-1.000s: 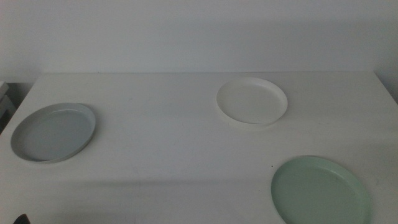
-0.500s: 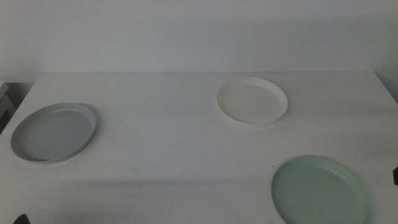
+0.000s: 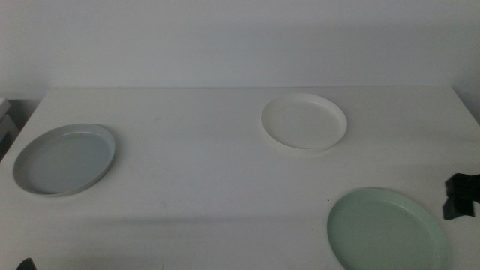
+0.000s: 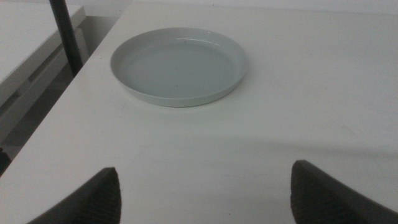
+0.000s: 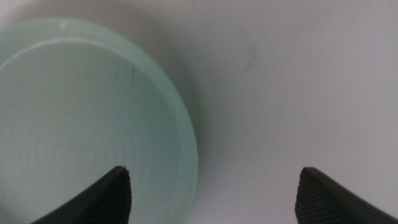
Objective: Stack the three bowls on top of each other.
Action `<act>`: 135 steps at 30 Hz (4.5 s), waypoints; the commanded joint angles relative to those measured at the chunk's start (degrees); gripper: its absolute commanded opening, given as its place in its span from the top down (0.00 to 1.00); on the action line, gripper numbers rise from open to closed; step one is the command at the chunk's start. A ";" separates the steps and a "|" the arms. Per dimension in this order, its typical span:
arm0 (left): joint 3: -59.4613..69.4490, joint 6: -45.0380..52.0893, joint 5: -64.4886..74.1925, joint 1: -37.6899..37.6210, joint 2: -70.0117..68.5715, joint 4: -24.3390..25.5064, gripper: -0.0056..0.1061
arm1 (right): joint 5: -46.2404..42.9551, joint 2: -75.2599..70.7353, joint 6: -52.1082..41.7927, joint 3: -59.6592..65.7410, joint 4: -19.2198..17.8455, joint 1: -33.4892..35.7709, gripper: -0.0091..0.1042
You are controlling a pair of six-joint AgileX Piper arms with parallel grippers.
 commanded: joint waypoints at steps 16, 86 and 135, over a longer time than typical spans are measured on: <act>0.37 -0.72 -4.25 -0.09 -0.84 -0.21 0.14 | -8.02 14.47 -0.16 -1.90 2.10 -0.29 0.27; 0.37 -0.72 -4.25 -0.09 -0.84 -0.21 0.14 | -2.59 28.61 4.39 -36.99 5.80 25.38 0.40; 0.37 -0.72 -4.25 -0.09 -0.78 -0.21 0.14 | -14.94 28.93 -3.83 -41.11 9.56 16.23 0.92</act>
